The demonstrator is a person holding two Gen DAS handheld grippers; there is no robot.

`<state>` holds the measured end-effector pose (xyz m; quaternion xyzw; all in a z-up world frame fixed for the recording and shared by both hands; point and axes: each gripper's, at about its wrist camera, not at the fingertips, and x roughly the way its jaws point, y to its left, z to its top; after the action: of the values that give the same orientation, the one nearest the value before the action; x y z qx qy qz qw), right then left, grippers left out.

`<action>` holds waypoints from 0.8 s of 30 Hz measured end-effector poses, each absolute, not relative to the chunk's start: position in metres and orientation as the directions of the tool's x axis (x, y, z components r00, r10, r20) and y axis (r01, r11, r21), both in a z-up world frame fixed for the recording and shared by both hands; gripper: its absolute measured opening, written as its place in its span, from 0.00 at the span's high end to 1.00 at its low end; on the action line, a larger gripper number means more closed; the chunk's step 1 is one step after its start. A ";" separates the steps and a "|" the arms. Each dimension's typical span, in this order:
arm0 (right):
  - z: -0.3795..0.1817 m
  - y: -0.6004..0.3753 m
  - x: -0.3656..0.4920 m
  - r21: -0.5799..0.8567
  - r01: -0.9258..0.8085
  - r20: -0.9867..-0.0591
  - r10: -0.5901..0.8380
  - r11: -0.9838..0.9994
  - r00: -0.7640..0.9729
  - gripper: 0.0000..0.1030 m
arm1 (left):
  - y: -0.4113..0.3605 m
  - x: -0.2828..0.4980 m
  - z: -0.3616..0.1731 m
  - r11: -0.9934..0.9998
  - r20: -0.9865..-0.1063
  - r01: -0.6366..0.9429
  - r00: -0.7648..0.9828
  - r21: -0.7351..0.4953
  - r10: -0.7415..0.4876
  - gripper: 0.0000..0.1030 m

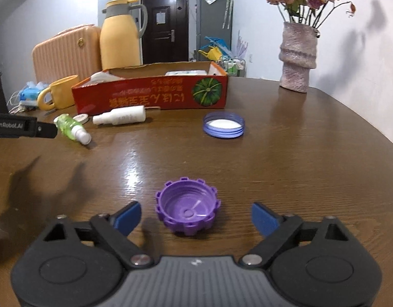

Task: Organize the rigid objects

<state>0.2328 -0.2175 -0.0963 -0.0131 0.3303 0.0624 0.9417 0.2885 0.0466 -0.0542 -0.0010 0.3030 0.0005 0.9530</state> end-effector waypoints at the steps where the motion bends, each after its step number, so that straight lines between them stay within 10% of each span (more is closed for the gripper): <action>1: -0.097 -0.216 0.234 0.021 -0.132 -0.625 0.116 0.991 0.772 0.24 | 0.047 0.288 -0.055 1.000 -0.578 -0.002 0.816 -0.001 0.001 0.00; 3: -0.098 -0.215 0.237 0.031 -0.142 -0.620 0.131 0.989 0.773 0.49 | 0.048 0.287 -0.055 1.000 -0.577 -0.003 0.816 0.000 0.002 0.00; 24: -0.057 -0.218 0.324 0.033 -0.091 -0.503 0.095 0.995 0.859 0.50 | 0.056 0.293 -0.058 1.000 -0.584 -0.008 0.812 -0.005 0.004 0.00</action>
<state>0.3245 -0.2184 -0.0565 0.0039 0.2612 0.0480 0.9641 0.2927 0.0565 -0.0581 -0.0035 0.3070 0.0030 0.9517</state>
